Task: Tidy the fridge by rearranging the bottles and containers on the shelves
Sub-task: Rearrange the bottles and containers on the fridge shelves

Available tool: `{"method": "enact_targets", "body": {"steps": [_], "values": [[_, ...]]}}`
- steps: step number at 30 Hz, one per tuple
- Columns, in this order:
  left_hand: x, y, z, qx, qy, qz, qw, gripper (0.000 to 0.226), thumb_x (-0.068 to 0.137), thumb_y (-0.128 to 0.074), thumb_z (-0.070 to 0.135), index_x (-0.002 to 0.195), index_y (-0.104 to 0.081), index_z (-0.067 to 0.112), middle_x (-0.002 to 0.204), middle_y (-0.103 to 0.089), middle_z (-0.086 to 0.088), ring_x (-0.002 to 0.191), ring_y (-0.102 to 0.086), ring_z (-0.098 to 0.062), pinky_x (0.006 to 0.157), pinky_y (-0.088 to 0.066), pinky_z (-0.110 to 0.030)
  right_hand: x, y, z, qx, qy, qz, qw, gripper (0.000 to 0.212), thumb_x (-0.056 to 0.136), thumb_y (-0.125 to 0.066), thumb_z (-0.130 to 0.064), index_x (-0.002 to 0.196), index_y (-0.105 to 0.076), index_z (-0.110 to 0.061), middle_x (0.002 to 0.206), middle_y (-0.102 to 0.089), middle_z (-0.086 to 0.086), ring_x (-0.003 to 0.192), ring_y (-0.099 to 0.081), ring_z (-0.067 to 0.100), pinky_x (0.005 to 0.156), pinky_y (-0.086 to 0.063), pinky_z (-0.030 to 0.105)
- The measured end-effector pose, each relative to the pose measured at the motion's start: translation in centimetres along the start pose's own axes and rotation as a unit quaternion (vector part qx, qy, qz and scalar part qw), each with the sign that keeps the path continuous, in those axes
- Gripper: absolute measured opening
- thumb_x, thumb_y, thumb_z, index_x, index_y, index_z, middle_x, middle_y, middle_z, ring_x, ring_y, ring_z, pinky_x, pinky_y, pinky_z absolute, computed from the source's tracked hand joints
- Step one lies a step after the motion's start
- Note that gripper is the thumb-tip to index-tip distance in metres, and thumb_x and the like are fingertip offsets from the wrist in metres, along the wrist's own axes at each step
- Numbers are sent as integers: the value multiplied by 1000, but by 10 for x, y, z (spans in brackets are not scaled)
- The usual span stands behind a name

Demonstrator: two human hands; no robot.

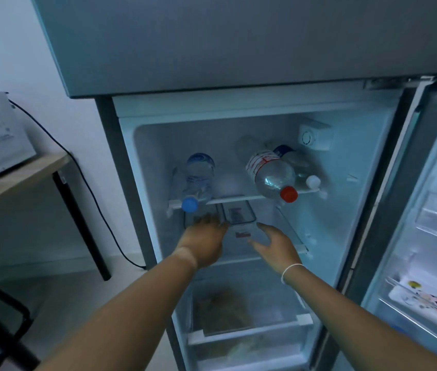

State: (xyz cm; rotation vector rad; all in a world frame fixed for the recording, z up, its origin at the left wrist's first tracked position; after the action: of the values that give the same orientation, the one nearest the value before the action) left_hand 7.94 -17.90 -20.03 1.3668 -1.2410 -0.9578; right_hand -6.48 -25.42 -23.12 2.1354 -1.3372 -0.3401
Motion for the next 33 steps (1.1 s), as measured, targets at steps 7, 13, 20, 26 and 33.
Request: {"method": "enact_targets", "body": {"steps": [7, 13, 20, 26, 33], "values": [[-19, 49, 10, 61, -82, 105, 989, 52, 90, -45, 19, 141, -37, 15, 133, -51, -11, 124, -47, -30, 92, -47, -42, -14, 31, -43, -132, 118, 36, 984, 46, 88, -59, -32, 132, -52, -20, 136, -55, 1, 126, -50, 20, 100, -41, 30], [-22, 81, -20, 45, 51, 121, 990, 69, 88, -53, 21, 149, -21, 19, 156, -19, -16, 142, -21, -40, 113, -31, -48, -4, 68, -68, -223, 181, 142, 947, 47, 83, -63, -22, 128, -57, -9, 136, -52, 16, 129, -44, 32, 103, -39, 38], [-6, 59, -45, -168, 198, 32, 965, 84, 88, -59, 19, 152, -4, 21, 156, -6, -19, 125, -46, -44, 98, -44, -43, 26, 86, -48, -278, 94, 75, 953, 64, 87, -54, -15, 145, -31, -30, 158, -16, 7, 140, -27, 31, 100, -44, 37], [14, 51, -26, -210, 162, 73, 961, 68, 92, -54, 14, 150, -17, 14, 158, -6, -17, 115, -54, -39, 90, -46, -36, 38, 73, -33, -184, 103, 115, 971, 55, 92, -45, -8, 143, -38, -28, 157, -23, 10, 131, -44, 36, 96, -46, 39], [38, 53, 18, -186, 113, 87, 972, 73, 92, -53, 16, 152, -13, 20, 160, 2, -15, 123, -47, -42, 96, -46, -42, 39, 73, -28, -193, 113, 128, 966, 54, 94, -43, -7, 143, -36, -29, 158, -20, 8, 124, -51, 36, 90, -48, 36]]}}
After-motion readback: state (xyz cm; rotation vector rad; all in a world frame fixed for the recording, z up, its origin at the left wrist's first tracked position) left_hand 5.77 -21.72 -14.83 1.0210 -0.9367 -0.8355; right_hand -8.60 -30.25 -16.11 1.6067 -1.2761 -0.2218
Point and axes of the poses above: each hand's wrist, its own x-axis towards the middle knuckle, its own y-axis out of the back of the hand, z = x × y, the point moved 3 cm from there along x, towards the middle knuckle
